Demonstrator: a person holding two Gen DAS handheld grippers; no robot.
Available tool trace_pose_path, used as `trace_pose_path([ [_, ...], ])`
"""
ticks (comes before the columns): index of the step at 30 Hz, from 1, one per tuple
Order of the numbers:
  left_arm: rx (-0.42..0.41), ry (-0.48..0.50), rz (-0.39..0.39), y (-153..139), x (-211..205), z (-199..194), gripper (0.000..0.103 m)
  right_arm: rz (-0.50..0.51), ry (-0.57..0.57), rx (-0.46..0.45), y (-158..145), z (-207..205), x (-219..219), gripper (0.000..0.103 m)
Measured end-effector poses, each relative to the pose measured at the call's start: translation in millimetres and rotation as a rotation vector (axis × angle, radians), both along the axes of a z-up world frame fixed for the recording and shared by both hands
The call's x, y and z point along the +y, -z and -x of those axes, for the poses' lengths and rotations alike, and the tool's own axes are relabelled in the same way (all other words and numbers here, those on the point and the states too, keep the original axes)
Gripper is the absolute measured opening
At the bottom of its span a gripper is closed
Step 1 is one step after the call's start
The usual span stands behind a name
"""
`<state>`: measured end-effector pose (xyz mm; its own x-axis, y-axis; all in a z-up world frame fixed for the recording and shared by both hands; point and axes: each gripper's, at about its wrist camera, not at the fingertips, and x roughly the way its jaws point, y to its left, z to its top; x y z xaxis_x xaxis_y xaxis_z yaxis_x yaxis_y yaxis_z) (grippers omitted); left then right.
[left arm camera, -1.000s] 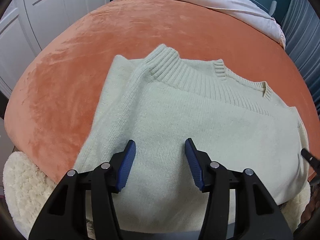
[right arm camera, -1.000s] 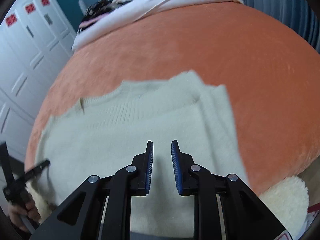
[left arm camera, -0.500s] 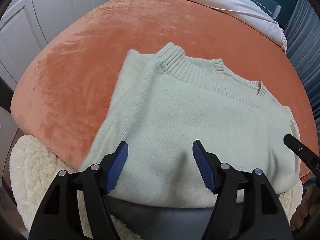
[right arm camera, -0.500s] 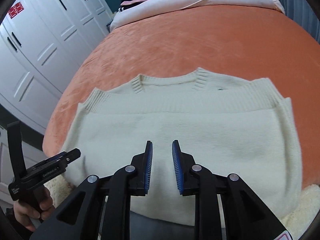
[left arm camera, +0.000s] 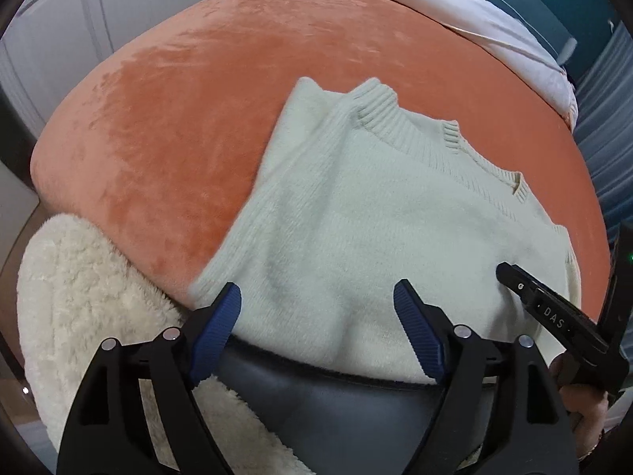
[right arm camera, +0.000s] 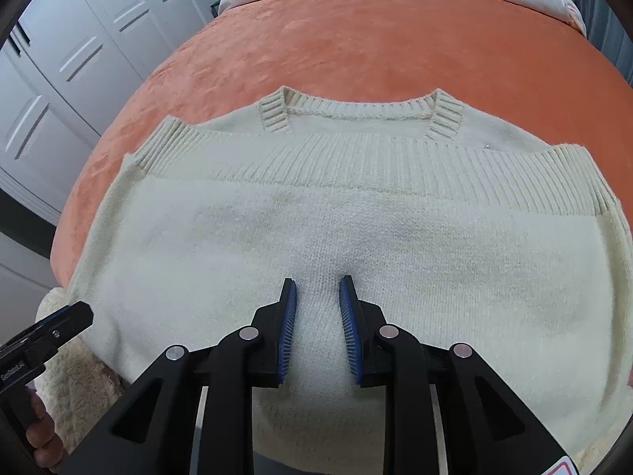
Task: Fold small clothes
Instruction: 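Grasp the sweater hem with both tools and lift it toward the collar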
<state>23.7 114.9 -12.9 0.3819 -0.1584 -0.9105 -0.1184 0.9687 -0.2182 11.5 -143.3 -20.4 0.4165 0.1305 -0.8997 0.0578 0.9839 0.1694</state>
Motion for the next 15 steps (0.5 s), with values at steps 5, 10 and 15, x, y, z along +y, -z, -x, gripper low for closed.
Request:
trace_pose_path([
  [5,0.087,-0.123,0.051,33,24,1,0.089,-0.025,0.013,-0.001,2,-1,-2,0.023],
  [10,0.094,-0.205,0.172,52,38,-12,0.082,-0.031,0.004,-0.009,2,0,-4,0.023],
  [15,-0.016,-0.109,0.254,12,28,-11,0.014,-0.072,0.015,-0.027,3,2,-9,0.025],
])
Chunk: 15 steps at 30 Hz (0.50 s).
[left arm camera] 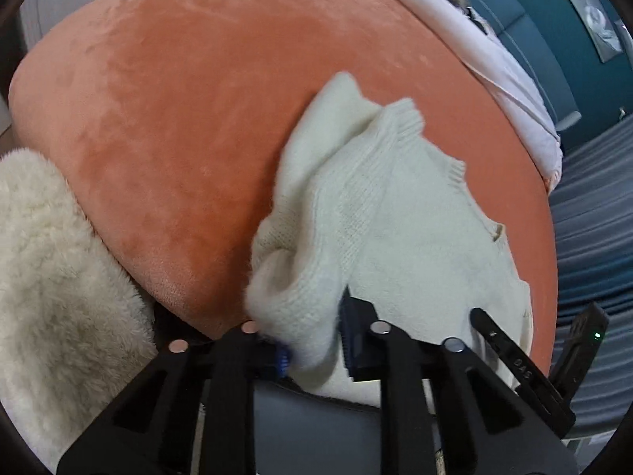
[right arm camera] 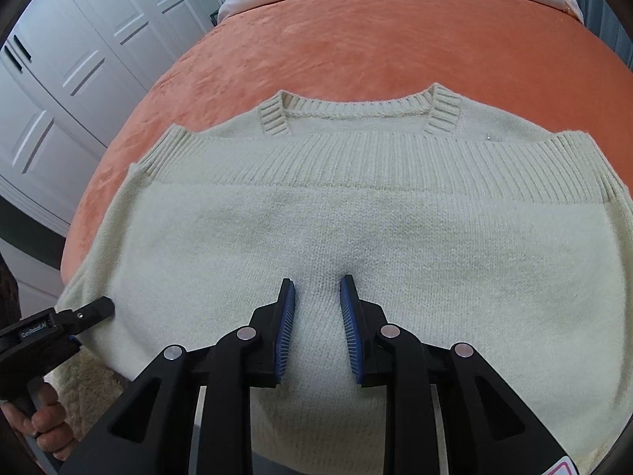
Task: Fold small clothes
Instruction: 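Grasp the sweater hem with both tools and lift it toward the collar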
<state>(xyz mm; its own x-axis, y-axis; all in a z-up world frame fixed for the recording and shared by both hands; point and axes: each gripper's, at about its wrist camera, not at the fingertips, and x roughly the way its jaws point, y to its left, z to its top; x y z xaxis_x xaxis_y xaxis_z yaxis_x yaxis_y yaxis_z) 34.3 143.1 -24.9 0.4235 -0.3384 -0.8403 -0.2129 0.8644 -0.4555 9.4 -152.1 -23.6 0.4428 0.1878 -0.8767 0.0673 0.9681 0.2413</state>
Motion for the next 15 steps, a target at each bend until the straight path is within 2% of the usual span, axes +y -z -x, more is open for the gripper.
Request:
trace_pose_path([
  [2,-0.098,0.067,-0.015,-33,-18,3,0.011,-0.013,-0.007,-0.01,0,1,0,0.029],
  [5,-0.232,0.199,-0.042,-85,-64,9,0.01,-0.046,-0.023,-0.036,-5,5,0,0.041],
  [9,-0.388,0.436,-0.085,-136,-148,24,0.01,-0.165,0.039,-0.058,-22,22,-28,0.044],
  [12,-0.434,0.608,-0.096,-141,-214,38,0.01,-0.248,0.134,-0.098,-37,51,-80,0.044],
  [15,-0.383,0.745,-0.116,-108,-272,45,0.01,-0.21,0.251,-0.096,-40,87,-137,0.045],
])
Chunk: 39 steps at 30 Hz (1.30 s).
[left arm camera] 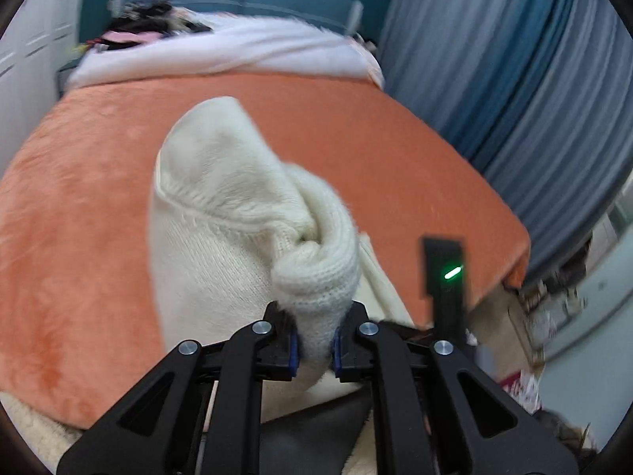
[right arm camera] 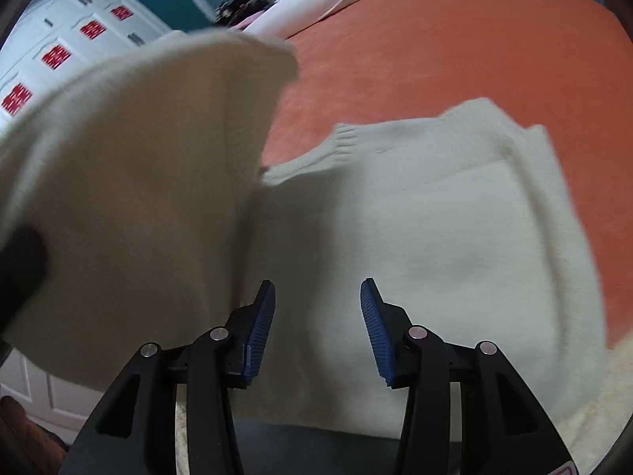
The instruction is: Fold small clothes
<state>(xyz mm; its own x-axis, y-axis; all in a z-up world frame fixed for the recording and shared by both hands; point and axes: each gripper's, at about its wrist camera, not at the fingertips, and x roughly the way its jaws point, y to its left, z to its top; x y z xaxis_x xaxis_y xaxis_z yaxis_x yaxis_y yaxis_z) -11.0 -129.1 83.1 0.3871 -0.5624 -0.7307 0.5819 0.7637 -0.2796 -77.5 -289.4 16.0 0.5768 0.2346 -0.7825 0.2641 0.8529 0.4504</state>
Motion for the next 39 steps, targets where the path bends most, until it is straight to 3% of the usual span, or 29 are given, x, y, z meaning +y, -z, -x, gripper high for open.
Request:
trace_pose_path([
  [3,0.065,0.108,-0.133,62,-45,8,0.017,0.021,0.113,0.049,5,35,-46,0.047],
  [5,0.065,0.113,-0.236,90,-58,21,0.03,-0.037,0.135,0.05,5,51,-61,0.047],
  [6,0.036,0.114,-0.251,91,-57,29,0.036,-0.058,0.139,0.042,3,56,-63,0.05],
  [8,-0.014,0.135,-0.267,84,-53,41,0.069,-0.112,0.128,0.018,1,58,-61,0.063],
  [10,-0.059,0.137,-0.289,73,-41,52,0.076,-0.184,0.092,-0.003,2,49,-53,0.07],
  [11,-0.064,0.138,-0.301,71,-34,53,0.083,-0.217,0.07,-0.007,4,42,-50,0.072],
  [13,-0.062,0.111,-0.326,72,-16,50,0.086,-0.264,0.042,0.001,8,25,-41,0.075],
  [16,-0.013,0.059,-0.39,83,13,40,0.087,-0.319,-0.008,0.056,25,-4,-23,0.076],
  [19,0.019,0.023,-0.491,103,34,33,0.089,-0.289,-0.039,0.096,30,-25,-6,0.073],
  [20,0.036,0.009,-0.494,110,39,30,0.088,-0.252,-0.062,0.091,23,-29,3,0.046],
  [21,0.054,-0.017,-0.493,116,46,27,0.084,-0.208,-0.081,0.066,11,-32,8,0.028],
  [23,0.137,-0.059,-0.466,124,61,18,0.046,-0.198,-0.105,-0.069,-27,-28,9,0.023],
  [25,0.194,-0.076,-0.356,117,71,13,0.038,-0.189,-0.123,-0.182,-68,-15,7,0.021],
  [26,0.182,-0.071,-0.335,111,72,14,0.036,-0.136,-0.12,-0.228,-86,-5,5,0.021],
  [28,0.123,-0.036,-0.344,102,63,18,0.035,-0.072,-0.09,-0.242,-93,9,-8,0.021],
  [29,0.114,-0.02,-0.358,101,58,19,0.035,-0.049,-0.055,-0.202,-80,13,-22,0.021],
  [31,0.13,0.002,-0.375,107,49,18,0.035,0.015,0.014,-0.039,-34,12,-48,0.022],
  [33,0.14,0.023,-0.375,110,41,18,0.035,-0.009,0.071,0.12,22,16,-70,0.023],
  [36,0.113,0.041,-0.414,112,33,18,0.035,-0.116,0.119,0.059,31,28,-80,0.024],
  [39,0.101,0.037,-0.422,111,33,16,0.035,-0.129,0.131,0.067,31,26,-81,0.027],
])
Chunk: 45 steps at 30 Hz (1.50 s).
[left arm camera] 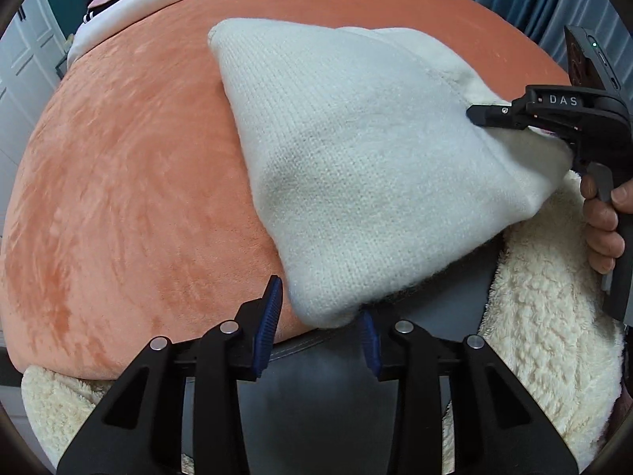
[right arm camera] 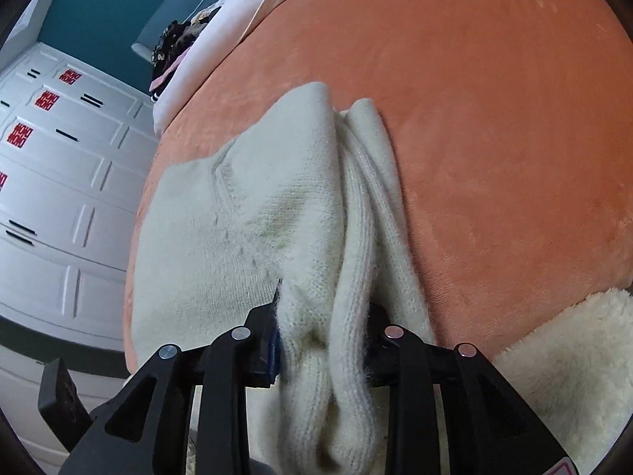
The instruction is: Fold small clothes
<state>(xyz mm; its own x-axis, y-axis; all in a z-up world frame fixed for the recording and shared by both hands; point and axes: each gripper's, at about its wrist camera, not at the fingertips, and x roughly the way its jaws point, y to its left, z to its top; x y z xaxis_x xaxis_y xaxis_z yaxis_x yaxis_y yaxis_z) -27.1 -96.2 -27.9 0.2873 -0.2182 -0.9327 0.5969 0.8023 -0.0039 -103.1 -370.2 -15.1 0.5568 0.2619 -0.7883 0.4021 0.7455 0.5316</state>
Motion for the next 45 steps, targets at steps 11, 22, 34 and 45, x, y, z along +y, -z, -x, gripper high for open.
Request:
trace_pose_path([
  [11,-0.008,-0.007,-0.022,-1,-4,6,0.036,0.023,-0.007,-0.02,-9,10,7,0.029],
  [22,-0.006,-0.005,-0.029,1,-7,9,0.038,0.047,-0.018,0.021,6,9,2,0.027],
  [34,-0.108,-0.113,0.2,-92,38,-10,0.066,0.247,-0.024,-0.178,-101,23,6,0.031],
  [45,0.017,-0.156,0.152,-22,-16,-51,0.072,0.246,-0.081,0.048,-30,-66,18,0.015],
])
